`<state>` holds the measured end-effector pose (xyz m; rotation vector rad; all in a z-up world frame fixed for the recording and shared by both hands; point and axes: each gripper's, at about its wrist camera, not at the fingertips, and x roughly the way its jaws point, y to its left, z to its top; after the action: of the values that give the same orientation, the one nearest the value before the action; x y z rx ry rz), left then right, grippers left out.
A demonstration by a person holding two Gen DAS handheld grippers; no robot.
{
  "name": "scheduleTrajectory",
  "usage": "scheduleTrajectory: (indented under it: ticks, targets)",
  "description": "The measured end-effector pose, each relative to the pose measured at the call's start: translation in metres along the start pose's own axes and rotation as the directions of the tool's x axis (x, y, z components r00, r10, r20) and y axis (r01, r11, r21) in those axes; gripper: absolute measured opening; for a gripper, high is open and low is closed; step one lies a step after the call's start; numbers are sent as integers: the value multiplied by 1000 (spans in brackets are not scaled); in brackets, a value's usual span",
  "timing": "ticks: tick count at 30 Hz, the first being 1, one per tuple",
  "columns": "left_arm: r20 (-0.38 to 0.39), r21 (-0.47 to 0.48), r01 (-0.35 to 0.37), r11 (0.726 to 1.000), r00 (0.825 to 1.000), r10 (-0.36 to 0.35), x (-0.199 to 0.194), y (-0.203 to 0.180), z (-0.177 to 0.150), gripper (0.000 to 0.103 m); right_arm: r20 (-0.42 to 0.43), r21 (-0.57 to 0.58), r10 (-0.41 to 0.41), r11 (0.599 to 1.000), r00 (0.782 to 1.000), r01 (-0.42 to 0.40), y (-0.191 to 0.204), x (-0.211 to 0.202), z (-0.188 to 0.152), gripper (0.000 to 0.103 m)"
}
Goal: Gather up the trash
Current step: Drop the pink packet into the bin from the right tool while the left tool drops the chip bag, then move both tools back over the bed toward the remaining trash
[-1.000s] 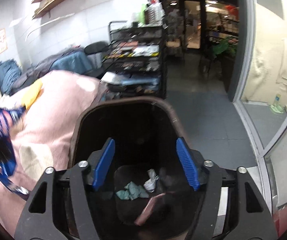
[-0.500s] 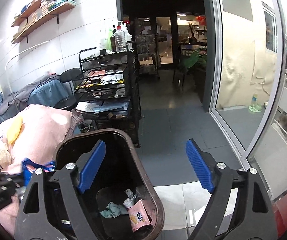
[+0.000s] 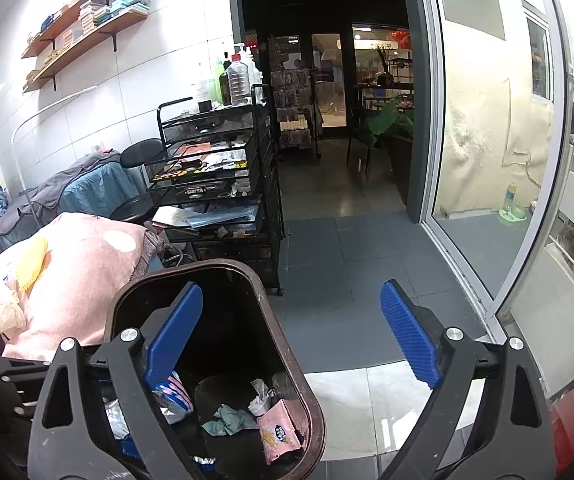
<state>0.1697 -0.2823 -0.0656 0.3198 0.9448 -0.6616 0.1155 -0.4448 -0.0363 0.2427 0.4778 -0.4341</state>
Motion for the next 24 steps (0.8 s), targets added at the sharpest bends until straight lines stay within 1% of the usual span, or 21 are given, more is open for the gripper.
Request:
scheduleTrajectory:
  ticks: [1,2,3,6,8,11,14,19,24]
  targets:
    - [2,3,-7,1000,1000,7,1,-1,0,63,1,2,1,1000,1000,-1,0,-1,0,91]
    - [16,8,-21,1000,1000,21,0,-2,-1,75,3,5,1,1000,1000,-2,-1,-2,0,91]
    - [40,14,-36,999,999,35,-3,-3,-1,84,5,7,1,1000,1000,-1,-3,-2,1,92]
    - [56,39,-43,998,998,41,-7,-6,-2,90,8,15,-1,1000,1000,1,-4,-2,2,93]
    - [63,38,-56,998,997,53,-8,-6,-3,91,12,20,0,1000,1000,0,-5,-3,2,93]
    - [68,33,-46,998,997,44,-12,-5,-4,91,17,17,-1,1000,1000,1,-5,-4,2,95]
    - [96,18,-45,999,994,43,-23,-3,-7,93,16,15,3,1000,1000,-4,-5,-3,1,96]
    - [167,10,-49,999,985,46,-48,0,-15,98,0,18,53,998,999,-53,-2,-1,-2,97]
    - [233,-19,-66,998,970,69,-75,11,-31,98,-12,-3,112,994,994,-112,8,-1,-6,97]
